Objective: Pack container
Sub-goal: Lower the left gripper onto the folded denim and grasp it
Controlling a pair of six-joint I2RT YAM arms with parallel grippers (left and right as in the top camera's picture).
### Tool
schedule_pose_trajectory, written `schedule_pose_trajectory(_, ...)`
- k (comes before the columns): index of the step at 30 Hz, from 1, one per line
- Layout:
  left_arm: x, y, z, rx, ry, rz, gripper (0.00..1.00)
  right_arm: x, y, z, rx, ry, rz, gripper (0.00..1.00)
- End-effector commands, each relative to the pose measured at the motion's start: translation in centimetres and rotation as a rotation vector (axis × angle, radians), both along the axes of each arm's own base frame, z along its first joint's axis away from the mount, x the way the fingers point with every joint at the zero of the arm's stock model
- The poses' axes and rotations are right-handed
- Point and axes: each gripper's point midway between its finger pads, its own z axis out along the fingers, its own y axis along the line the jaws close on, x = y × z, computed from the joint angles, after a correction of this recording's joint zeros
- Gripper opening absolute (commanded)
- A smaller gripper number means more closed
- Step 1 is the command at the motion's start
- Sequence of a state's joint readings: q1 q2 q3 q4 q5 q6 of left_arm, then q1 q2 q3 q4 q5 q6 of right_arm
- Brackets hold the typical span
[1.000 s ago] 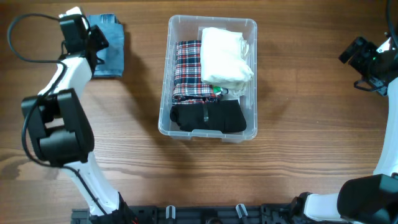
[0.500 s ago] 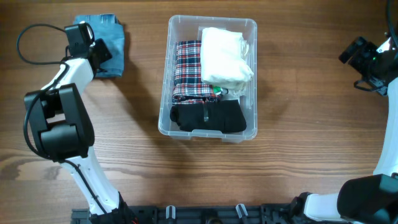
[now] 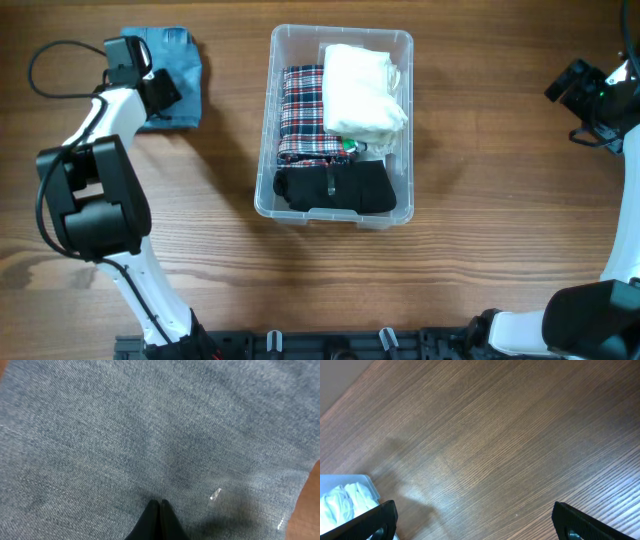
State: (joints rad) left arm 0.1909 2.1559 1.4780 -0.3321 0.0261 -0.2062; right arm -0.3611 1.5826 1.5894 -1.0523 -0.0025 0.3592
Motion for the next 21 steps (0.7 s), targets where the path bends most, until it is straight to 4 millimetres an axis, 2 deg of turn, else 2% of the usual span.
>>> schedule_pose_trajectory(1,-4.1,-2.6,-5.1,-0.155,0.173,0.004,0.04,0.3,-0.1,0.2,-0.001,-0.009,-0.008,1.0)
schedule_pose_trajectory(5,-5.0,-3.6,-5.4,-0.252,0.214,0.088,0.04,0.3,-0.1,0.2,-0.002,-0.009,-0.008,1.0)
schedule_pose_trajectory(10,-4.6,-9.0,-4.4,-0.449,0.205,-0.033,0.04,0.3,-0.1,0.2,-0.001,-0.009,-0.008,1.0)
schedule_pose_trajectory(14,-3.7,-12.5,-3.8,-0.472,0.177,-0.095,0.04,0.3,-0.1,0.2,-0.001,-0.009,-0.008,1.0)
schedule_pose_trajectory(17,-2.6,-12.8,-2.2,-0.468,0.124,-0.107,0.04,0.3,-0.1,0.2,-0.002,-0.009,-0.008,1.0)
schedule_pose_trajectory(21,-1.5,-11.0,1.6,-0.457,0.034,-0.091,0.04,0.3,-0.1,0.2,-0.002,-0.009,-0.008,1.0)
